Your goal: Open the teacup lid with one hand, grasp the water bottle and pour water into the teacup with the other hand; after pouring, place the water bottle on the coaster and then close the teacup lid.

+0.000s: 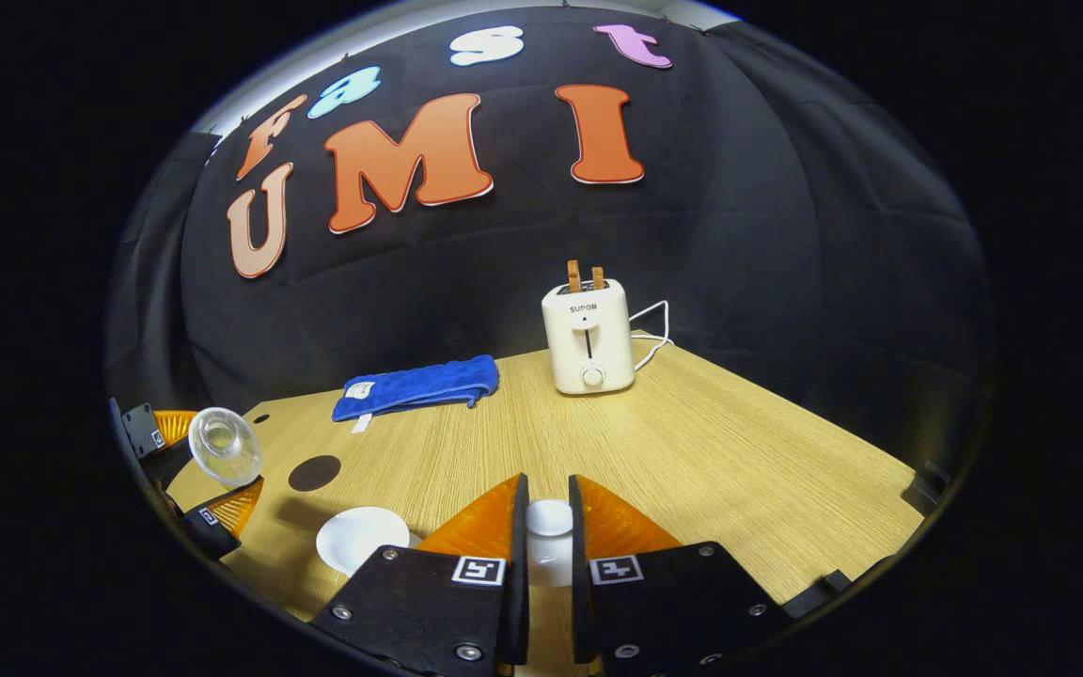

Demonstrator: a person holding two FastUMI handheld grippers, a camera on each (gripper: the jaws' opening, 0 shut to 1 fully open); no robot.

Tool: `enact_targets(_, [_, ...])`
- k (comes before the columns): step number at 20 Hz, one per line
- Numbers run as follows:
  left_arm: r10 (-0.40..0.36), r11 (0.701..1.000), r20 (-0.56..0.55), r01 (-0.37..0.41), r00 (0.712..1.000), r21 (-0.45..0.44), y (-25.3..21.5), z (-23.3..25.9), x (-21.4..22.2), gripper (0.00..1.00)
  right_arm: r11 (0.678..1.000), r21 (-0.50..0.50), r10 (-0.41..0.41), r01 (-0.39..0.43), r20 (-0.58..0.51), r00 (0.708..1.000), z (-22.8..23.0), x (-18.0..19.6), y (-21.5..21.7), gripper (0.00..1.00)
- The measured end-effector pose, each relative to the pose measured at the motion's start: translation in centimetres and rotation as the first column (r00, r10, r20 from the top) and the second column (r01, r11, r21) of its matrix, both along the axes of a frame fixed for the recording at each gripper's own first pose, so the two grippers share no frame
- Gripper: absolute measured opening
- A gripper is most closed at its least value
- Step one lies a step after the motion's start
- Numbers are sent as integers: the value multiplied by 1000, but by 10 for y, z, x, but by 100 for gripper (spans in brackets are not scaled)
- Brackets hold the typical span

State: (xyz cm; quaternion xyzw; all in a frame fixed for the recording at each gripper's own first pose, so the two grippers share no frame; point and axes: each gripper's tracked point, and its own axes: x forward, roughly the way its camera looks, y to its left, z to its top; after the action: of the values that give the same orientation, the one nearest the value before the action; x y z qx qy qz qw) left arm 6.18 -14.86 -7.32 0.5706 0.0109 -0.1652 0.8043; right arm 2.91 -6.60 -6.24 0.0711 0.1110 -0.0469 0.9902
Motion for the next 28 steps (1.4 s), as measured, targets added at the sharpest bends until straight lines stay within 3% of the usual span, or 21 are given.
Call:
enact_targets(7, [-76, 981, -8, 77, 997, 179, -5, -12, -2, 65, 1000, 7, -13, 13, -4, 1000, -1, -1, -5, 18])
enact_targets(14, [-151, 922, -8, 143, 989, 359, -21, -6, 6, 67, 1000, 3, -4, 4, -9, 1000, -3, 0, -3, 18])
enact_targets(28, [-158, 830, -29, 149, 987, 537, -7, -7, 22, 65, 1000, 15, -14, 15, -12, 1000, -3, -1, -8, 18])
